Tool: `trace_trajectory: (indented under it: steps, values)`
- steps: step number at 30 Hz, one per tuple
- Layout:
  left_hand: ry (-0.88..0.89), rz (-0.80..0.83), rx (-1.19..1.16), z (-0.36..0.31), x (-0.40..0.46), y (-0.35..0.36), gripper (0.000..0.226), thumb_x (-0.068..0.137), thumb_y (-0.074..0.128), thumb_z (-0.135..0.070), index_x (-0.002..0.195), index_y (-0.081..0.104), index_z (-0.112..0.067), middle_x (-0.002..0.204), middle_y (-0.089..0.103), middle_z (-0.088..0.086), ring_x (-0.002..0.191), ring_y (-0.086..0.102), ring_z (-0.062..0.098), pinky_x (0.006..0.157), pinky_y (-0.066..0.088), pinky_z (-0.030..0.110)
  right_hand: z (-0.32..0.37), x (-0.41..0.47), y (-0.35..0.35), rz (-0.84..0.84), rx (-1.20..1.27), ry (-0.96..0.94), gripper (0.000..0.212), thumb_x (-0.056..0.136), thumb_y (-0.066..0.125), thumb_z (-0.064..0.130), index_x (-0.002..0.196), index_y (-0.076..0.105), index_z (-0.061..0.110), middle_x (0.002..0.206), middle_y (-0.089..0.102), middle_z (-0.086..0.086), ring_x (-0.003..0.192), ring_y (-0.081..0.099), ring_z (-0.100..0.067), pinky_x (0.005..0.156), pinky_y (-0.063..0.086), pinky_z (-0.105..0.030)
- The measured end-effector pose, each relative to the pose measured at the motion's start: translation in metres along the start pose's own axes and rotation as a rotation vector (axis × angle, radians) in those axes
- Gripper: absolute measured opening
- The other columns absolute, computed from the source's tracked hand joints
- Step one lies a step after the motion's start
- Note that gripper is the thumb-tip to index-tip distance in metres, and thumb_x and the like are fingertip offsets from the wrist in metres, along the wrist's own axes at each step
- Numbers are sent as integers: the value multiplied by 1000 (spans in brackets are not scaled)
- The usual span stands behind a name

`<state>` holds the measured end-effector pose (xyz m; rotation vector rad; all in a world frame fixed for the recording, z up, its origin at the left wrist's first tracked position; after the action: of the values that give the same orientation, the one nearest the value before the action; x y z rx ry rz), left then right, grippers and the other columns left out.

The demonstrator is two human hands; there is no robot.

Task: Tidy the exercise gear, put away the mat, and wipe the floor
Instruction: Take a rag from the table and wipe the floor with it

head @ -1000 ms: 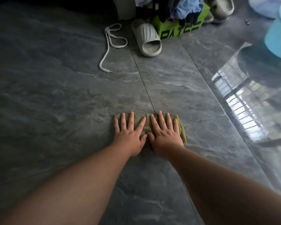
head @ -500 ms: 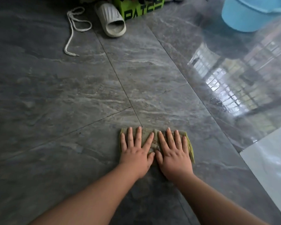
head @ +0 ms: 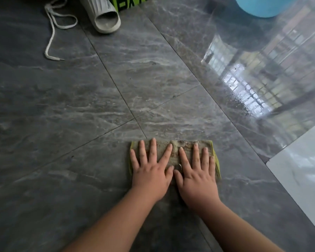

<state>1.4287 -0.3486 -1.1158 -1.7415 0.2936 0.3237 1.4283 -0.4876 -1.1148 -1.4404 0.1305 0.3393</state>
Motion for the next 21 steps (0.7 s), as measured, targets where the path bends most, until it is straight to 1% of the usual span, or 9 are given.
trace_trajectory:
  steps: [2,4,9,15,21]
  values:
    - [10,5,16,1,21,-9,66,97,17,-63,147,-24,-51,159,-33,5,144,-32,41,112,-19,66,-1,20,-6,-16,-19,-16,70,94,25,63,157,6,38,164,-4,-12,150,-12,-38,121,0,-57]
    - [5,8,28,3,47,-19,66,97,17,-64,147,-24,-51,160,-32,6,143,-32,42,111,-19,66,-2,47,-15,-19,-18,-26,71,93,24,65,157,6,38,165,-2,-13,150,-11,-40,120,-2,-57]
    - [-27,-1,37,10,105,-39,65,97,13,-64,148,-24,-49,160,-33,7,143,-33,43,110,-18,68,2,111,-32,11,-12,-52,70,93,17,66,154,-8,43,164,-16,-8,149,-21,-36,119,-13,-53]
    - [-118,-14,25,23,149,-57,65,97,14,-63,148,-23,-46,160,-32,9,143,-32,45,110,-16,69,12,174,-47,70,-1,-97,67,96,20,62,152,-12,46,163,-23,-4,147,-27,-33,118,-17,-53]
    - [-132,35,5,41,207,-83,64,98,14,-62,148,-23,-47,159,-35,7,143,-33,43,110,-16,68,27,239,-63,79,-12,-112,67,96,21,62,152,-12,45,163,-24,-3,147,-26,-33,118,-17,-53]
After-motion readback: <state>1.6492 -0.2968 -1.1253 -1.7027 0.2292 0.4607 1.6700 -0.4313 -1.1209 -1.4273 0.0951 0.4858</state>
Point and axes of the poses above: each hand's wrist, its own x-axis towards the middle knuckle, its own y-axis out of the palm, z = x × y, the point moved 10 cm from there along x, towards the middle knuckle
